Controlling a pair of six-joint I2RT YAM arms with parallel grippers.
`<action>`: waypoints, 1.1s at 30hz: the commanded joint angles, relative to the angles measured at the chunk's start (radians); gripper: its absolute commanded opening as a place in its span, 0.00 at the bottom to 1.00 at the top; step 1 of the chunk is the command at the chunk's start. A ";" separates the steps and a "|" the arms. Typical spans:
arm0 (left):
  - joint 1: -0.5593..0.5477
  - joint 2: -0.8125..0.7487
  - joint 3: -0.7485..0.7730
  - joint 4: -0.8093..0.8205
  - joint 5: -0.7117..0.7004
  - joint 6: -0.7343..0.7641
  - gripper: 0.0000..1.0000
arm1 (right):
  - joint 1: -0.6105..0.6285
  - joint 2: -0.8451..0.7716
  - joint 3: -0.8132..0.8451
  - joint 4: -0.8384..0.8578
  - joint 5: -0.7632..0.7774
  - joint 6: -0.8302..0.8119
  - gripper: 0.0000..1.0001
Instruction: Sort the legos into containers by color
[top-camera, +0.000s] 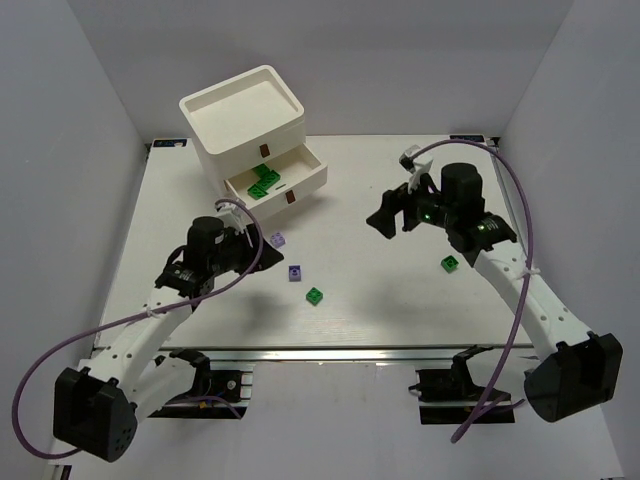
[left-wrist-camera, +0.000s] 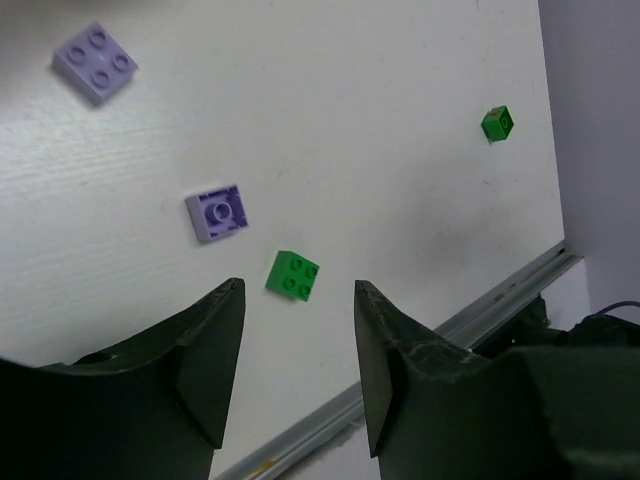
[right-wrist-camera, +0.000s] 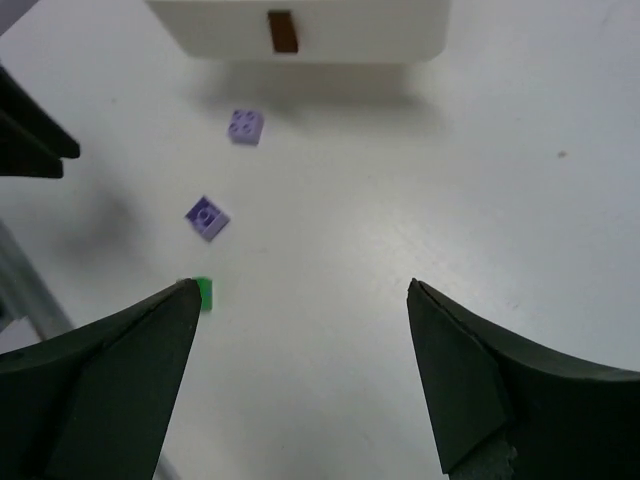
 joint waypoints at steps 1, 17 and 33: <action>-0.062 0.012 -0.014 -0.012 -0.064 -0.131 0.58 | -0.054 -0.042 -0.083 0.044 -0.256 0.060 0.89; -0.516 0.404 0.239 -0.203 -0.538 -0.208 0.70 | -0.241 -0.070 -0.121 -0.018 -0.460 0.006 0.89; -0.624 0.657 0.355 -0.199 -0.684 0.016 0.74 | -0.301 -0.076 -0.141 -0.035 -0.706 -0.063 0.89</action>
